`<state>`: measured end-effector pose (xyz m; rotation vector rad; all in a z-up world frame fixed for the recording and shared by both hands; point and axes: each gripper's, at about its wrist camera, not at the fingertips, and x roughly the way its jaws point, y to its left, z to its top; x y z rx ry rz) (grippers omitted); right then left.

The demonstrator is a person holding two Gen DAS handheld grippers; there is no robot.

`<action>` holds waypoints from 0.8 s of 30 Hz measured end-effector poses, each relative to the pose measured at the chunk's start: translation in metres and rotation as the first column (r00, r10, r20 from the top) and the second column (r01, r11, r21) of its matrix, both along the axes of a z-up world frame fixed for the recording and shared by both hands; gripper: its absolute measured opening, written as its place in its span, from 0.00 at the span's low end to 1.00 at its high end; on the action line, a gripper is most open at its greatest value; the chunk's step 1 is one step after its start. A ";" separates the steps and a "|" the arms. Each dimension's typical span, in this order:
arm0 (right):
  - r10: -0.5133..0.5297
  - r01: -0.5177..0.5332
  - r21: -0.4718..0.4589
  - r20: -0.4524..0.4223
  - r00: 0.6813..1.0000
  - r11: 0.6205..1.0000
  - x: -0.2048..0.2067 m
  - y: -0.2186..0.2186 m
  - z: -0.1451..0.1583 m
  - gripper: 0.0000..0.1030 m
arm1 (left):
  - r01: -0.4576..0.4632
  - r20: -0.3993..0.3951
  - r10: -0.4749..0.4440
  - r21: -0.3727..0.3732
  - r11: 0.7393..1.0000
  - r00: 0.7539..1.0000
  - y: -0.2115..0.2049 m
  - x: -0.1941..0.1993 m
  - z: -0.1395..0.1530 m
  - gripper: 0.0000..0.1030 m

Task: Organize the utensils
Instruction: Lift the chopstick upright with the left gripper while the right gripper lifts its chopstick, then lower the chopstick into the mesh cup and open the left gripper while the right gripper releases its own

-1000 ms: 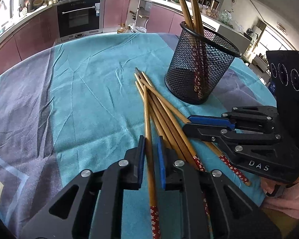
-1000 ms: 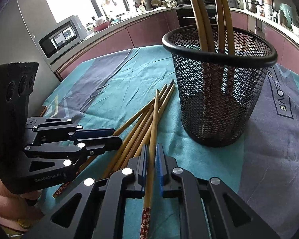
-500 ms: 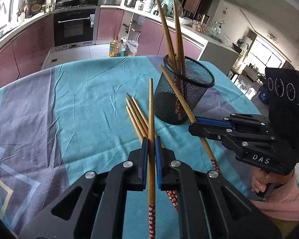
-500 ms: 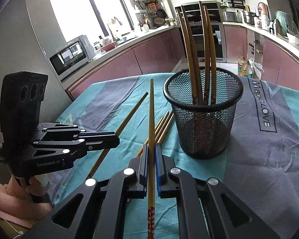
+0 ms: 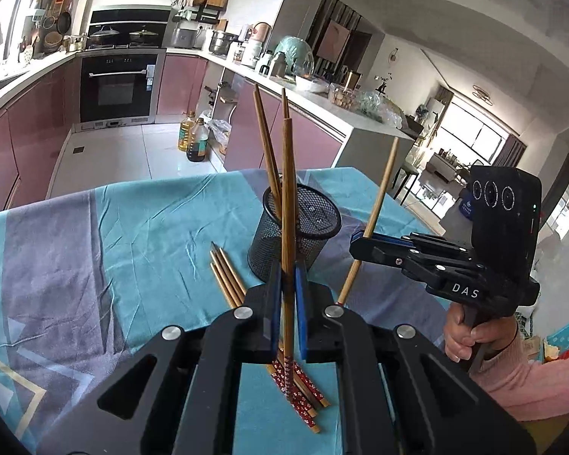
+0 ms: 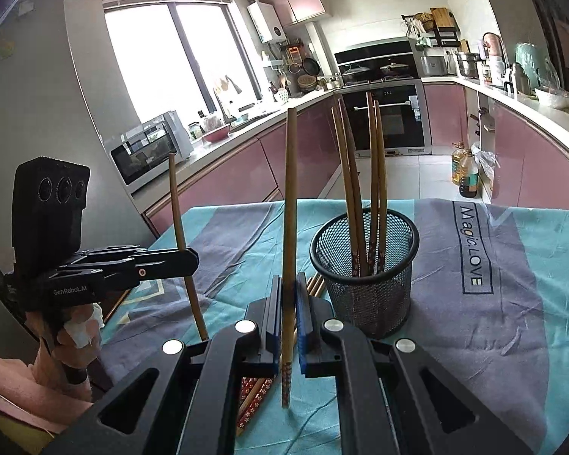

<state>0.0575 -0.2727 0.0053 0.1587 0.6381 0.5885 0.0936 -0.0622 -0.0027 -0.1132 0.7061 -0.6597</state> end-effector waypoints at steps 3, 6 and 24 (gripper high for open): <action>-0.007 0.007 -0.001 0.027 1.000 1.000 0.000 -0.003 0.009 0.06 | -0.005 0.022 0.005 -0.016 1.000 1.000 0.001 0.000 0.009 0.07; -0.010 0.010 0.003 0.048 0.999 1.000 0.002 -0.006 0.018 0.06 | -0.024 0.041 0.025 -0.028 0.999 0.999 0.001 0.004 0.017 0.07; -0.065 0.070 -0.016 0.226 0.972 0.997 0.014 -0.021 0.083 0.06 | -0.039 0.195 0.054 -0.083 0.996 0.979 -0.022 0.026 0.088 0.07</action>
